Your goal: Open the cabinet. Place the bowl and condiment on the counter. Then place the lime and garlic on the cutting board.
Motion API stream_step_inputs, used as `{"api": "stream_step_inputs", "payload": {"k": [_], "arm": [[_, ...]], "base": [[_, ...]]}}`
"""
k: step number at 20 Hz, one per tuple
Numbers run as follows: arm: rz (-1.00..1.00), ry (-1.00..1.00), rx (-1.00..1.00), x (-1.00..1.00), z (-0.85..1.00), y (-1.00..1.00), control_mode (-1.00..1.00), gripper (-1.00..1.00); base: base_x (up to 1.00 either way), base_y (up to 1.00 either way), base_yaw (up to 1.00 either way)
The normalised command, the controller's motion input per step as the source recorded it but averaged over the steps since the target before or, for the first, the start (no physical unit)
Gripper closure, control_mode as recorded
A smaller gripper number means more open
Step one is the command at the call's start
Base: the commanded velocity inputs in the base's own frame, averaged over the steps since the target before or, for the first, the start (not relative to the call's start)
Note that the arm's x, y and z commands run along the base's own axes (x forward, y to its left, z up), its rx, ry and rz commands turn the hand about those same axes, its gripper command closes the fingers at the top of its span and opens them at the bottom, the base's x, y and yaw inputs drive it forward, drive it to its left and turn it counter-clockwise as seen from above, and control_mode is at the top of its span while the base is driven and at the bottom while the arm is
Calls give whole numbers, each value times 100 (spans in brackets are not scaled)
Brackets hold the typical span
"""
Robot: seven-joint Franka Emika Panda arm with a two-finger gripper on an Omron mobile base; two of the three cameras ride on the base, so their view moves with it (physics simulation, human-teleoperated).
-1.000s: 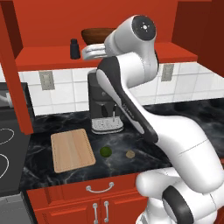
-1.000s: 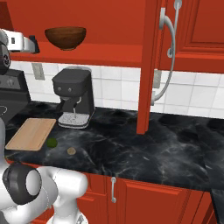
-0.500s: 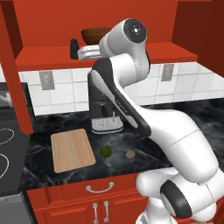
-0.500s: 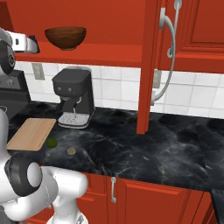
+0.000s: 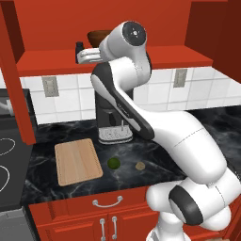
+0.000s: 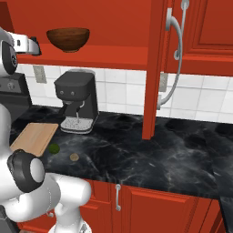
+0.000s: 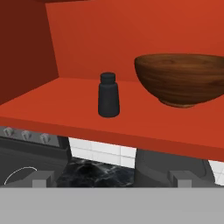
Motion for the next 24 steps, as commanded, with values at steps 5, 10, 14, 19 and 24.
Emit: {"api": "stream_step_inputs", "payload": {"k": [5,10,14,19,24], "arm": [[0,0,0,18,-5,5,-100,-100],[0,0,0,18,-2,3,-100,-100],[0,0,0,20,0,5,-100,-100],[0,2,0,20,-2,14,-100,-100],[0,4,0,19,-5,13,-100,-100]], "base": [[0,0,0],[0,0,0],[0,0,0],[0,0,0],[0,0,0]]}}
